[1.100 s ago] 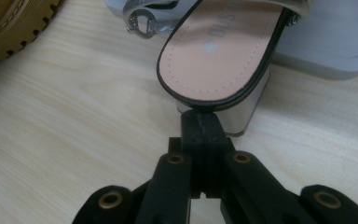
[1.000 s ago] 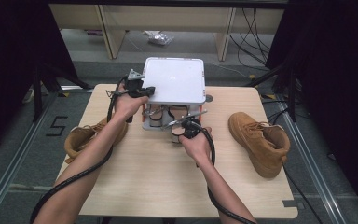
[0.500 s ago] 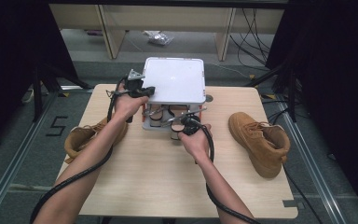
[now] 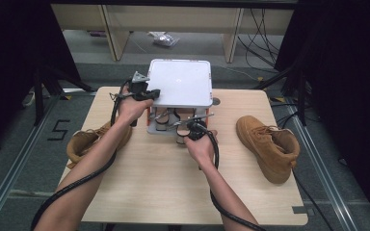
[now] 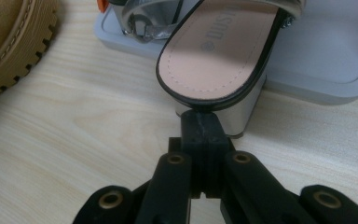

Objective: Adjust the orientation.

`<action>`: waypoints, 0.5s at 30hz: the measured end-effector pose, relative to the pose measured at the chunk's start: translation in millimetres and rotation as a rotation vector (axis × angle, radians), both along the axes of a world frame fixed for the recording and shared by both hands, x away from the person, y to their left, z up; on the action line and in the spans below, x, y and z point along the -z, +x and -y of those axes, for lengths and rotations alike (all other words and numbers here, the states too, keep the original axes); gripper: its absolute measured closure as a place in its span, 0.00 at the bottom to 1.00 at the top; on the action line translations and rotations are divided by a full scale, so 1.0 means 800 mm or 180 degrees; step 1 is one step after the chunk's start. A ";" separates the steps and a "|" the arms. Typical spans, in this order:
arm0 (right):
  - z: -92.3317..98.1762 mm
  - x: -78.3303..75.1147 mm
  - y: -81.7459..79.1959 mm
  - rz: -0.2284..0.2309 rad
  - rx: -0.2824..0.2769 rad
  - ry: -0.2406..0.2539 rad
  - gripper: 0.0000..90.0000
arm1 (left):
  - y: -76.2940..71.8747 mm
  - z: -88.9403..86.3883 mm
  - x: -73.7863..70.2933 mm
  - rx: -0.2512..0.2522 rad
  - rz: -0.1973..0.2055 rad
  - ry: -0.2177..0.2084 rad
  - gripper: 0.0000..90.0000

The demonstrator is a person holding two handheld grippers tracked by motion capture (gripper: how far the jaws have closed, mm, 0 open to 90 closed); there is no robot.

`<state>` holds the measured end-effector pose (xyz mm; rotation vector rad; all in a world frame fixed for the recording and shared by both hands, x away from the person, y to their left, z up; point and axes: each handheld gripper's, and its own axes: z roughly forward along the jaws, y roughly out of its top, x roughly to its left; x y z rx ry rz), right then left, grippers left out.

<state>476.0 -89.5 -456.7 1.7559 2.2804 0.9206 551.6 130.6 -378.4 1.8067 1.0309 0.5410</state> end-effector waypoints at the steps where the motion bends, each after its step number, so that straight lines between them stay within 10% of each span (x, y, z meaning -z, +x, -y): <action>1: 0.000 0.000 0.001 0.0006 0.0008 0.0006 1.00 | 0.000 0.000 0.000 0.0000 0.0002 0.0008 1.00; 15: 0.005 0.000 0.013 0.0134 0.0238 -0.0014 1.00 | 0.000 0.000 0.000 0.0003 0.0006 0.0015 1.00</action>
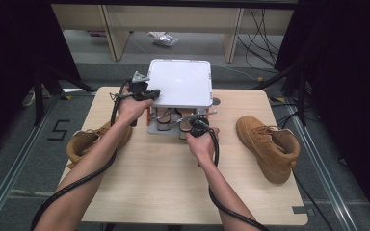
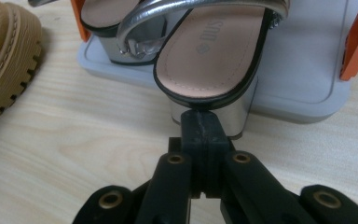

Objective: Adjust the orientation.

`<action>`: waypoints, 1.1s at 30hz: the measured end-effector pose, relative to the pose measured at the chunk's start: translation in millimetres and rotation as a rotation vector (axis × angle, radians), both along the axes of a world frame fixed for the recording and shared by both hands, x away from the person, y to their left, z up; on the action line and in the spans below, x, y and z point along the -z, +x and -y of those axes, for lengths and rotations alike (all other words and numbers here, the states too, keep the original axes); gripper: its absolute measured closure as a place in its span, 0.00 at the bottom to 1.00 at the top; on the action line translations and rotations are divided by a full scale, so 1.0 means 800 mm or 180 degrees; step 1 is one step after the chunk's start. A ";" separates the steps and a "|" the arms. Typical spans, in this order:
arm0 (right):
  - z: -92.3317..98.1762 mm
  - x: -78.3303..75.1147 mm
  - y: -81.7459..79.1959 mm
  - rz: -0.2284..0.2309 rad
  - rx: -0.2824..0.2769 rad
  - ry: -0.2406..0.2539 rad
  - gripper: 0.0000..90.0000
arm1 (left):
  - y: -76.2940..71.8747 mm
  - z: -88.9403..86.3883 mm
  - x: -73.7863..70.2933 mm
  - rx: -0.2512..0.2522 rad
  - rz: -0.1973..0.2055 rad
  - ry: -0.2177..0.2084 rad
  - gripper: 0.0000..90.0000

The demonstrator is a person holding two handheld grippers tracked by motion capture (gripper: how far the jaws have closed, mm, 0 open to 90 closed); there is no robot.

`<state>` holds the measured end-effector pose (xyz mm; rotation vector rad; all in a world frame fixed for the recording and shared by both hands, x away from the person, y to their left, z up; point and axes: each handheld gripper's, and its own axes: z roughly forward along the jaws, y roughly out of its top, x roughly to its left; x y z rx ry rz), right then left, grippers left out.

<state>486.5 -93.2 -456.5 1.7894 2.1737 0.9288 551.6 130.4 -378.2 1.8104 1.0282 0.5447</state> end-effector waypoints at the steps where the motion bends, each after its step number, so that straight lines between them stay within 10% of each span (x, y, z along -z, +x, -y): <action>1: 0.000 0.000 0.001 0.0017 -0.0005 -0.0017 1.00 | 0.000 0.000 0.000 0.0001 0.0001 0.0002 1.00; 33: -0.001 0.006 0.026 0.0214 0.0215 -0.0128 1.00 | 0.000 0.001 0.001 -0.0012 0.0010 -0.0005 1.00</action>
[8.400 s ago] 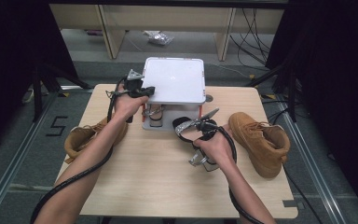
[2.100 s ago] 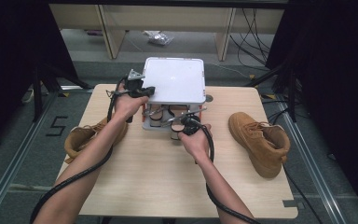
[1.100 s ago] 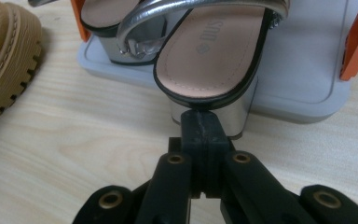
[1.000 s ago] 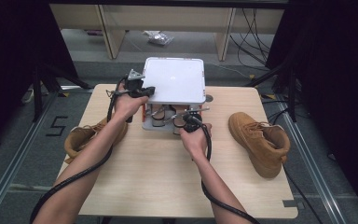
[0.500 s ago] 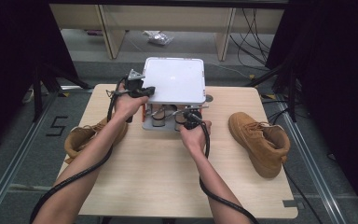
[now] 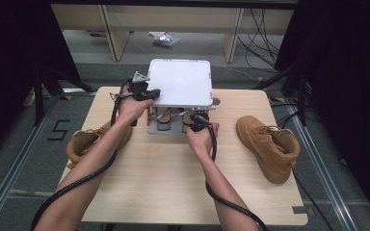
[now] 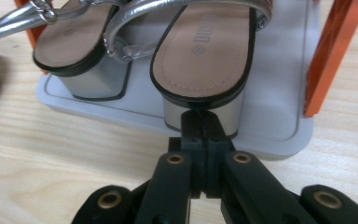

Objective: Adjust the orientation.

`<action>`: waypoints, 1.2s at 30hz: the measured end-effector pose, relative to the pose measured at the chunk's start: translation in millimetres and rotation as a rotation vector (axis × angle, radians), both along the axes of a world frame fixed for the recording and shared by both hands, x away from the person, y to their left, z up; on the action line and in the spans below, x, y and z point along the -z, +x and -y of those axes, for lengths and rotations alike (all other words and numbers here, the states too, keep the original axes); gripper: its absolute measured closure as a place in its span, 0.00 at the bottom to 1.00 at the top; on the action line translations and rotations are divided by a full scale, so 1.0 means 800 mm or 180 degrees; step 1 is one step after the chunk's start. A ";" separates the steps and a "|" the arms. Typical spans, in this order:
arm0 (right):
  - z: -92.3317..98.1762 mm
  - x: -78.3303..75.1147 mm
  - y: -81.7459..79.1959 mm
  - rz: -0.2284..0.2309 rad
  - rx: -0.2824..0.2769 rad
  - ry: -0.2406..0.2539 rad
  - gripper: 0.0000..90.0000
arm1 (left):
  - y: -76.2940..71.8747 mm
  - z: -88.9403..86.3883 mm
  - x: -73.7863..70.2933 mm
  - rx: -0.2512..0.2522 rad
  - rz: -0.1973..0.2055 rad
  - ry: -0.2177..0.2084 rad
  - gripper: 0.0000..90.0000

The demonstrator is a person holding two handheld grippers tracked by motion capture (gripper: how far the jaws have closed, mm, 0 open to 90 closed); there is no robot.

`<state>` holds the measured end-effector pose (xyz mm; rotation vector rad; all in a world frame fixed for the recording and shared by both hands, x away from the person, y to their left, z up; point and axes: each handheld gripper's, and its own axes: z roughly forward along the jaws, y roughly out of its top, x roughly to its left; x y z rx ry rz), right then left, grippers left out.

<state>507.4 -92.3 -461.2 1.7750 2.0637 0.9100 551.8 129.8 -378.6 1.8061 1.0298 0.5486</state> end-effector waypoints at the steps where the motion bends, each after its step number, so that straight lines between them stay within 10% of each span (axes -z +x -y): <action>1: 0.001 0.000 0.000 -0.0009 0.0016 -0.0025 1.00 | 0.000 0.000 0.000 0.0002 -0.0002 -0.0005 1.00; 36: -0.006 0.006 0.007 0.0142 -0.0129 -0.0140 1.00 | 0.000 0.000 0.000 0.0018 0.0011 0.0021 1.00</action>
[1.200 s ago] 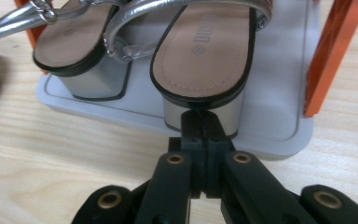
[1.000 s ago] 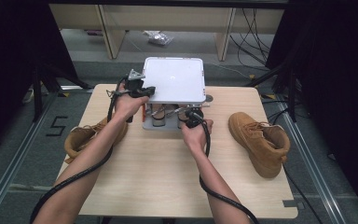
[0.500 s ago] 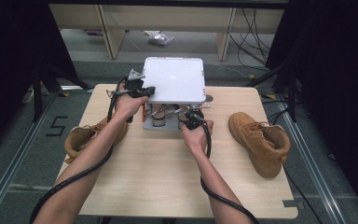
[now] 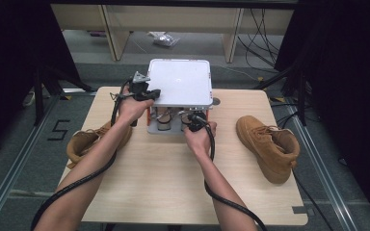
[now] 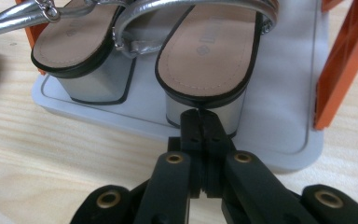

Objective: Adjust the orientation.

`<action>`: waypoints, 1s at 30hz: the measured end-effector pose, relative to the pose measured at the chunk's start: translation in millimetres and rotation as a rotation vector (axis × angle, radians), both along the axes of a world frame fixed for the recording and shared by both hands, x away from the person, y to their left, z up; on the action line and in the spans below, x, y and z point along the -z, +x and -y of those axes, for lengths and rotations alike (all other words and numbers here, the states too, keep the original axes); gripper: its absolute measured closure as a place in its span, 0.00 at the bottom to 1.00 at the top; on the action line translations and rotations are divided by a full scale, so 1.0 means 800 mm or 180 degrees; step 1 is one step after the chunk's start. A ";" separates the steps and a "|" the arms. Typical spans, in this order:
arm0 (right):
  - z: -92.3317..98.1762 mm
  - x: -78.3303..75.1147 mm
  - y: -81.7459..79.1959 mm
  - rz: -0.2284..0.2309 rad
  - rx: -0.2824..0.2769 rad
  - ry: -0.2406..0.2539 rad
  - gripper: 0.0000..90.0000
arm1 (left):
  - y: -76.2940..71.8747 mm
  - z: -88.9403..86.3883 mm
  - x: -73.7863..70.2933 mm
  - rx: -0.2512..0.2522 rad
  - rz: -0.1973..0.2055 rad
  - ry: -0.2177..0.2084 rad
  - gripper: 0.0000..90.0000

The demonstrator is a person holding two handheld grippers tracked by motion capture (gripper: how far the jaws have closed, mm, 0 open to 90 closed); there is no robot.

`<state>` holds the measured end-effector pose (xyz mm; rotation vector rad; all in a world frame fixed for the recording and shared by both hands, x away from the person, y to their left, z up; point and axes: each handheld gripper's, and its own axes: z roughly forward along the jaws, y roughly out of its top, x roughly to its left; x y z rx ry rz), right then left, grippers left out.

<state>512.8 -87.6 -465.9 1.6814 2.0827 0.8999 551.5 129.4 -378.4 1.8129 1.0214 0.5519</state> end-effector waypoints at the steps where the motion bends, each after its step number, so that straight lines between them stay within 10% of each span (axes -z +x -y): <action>1: 0.000 0.000 0.002 -0.0004 0.0023 0.0033 1.00 | 0.000 0.000 0.000 0.0000 -0.0001 0.0002 1.00; 13: 0.005 -0.001 -0.008 0.0066 -0.0066 0.0062 0.95 | 0.000 -0.002 0.000 0.0016 -0.0014 0.0018 1.00; 30: 0.062 -0.016 -0.080 0.0195 -0.0426 -0.0017 0.62 | -0.004 -0.003 -0.009 0.0006 -0.0073 -0.0007 0.92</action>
